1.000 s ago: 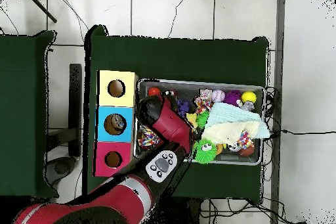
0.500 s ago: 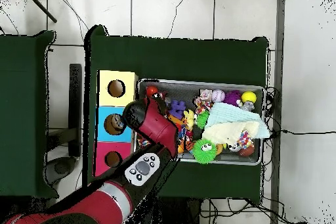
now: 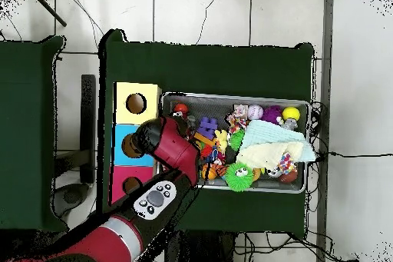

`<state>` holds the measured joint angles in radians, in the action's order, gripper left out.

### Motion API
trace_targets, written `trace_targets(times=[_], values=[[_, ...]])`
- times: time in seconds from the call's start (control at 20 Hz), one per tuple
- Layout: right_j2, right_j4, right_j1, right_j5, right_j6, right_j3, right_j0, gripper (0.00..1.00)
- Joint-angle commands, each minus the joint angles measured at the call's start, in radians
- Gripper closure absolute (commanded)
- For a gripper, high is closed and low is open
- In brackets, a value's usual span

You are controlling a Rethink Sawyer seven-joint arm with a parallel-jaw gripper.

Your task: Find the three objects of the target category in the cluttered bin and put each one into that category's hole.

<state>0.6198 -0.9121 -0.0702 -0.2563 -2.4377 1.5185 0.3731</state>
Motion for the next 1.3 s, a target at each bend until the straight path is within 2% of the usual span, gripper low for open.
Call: trace_targets(times=[0.05, 0.3, 0.5, 0.6, 0.75, 0.85, 1.05, 1.3], values=[[-0.073, 0.015, 0.036, -0.105, -0.227, -0.031, -0.022, 0.00], [-0.120, 0.015, 0.013, -0.063, -0.190, -0.010, -0.046, 0.00], [-0.254, 0.054, -0.047, 0.058, -0.063, 0.033, -0.126, 0.00], [-0.335, 0.140, -0.078, 0.140, 0.042, 0.045, -0.197, 0.00], [-0.407, 0.320, -0.108, 0.201, 0.152, 0.029, -0.278, 0.00], [-0.411, 0.393, -0.121, 0.187, 0.158, 0.022, -0.288, 0.00], [-0.377, 0.411, -0.142, 0.121, 0.017, 0.048, -0.259, 0.00], [-0.344, 0.444, -0.143, 0.078, -0.036, 0.017, -0.231, 0.00]])
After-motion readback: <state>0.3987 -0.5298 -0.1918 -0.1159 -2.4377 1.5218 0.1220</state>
